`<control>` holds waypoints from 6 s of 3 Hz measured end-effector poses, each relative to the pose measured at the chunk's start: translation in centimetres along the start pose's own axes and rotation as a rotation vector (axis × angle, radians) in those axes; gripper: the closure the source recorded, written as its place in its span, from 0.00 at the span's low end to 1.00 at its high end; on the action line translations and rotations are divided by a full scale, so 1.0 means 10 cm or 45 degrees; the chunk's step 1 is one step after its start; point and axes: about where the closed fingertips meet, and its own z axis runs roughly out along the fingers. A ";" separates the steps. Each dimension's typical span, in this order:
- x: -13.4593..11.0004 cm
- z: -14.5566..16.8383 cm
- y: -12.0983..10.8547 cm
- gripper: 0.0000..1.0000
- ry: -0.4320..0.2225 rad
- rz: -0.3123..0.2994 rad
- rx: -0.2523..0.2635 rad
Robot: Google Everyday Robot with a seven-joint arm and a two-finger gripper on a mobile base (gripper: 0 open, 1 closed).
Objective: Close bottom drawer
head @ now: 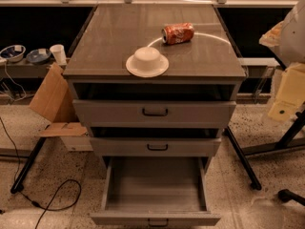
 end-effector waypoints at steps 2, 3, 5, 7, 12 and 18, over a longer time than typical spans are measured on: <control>-0.02 0.25 0.09 0.00 -0.030 -0.006 -0.022; -0.07 0.90 0.31 0.00 -0.088 -0.018 -0.092; -0.30 2.61 0.84 0.00 -0.170 -0.024 -0.205; -0.51 4.03 1.46 0.00 -0.220 -0.008 -0.332; 0.48 5.81 2.13 0.00 0.013 0.203 -0.356; 1.84 7.18 3.04 0.00 0.348 1.144 -0.836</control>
Offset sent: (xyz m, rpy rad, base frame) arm -0.0027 0.0289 -0.1096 0.0989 0.0725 0.0577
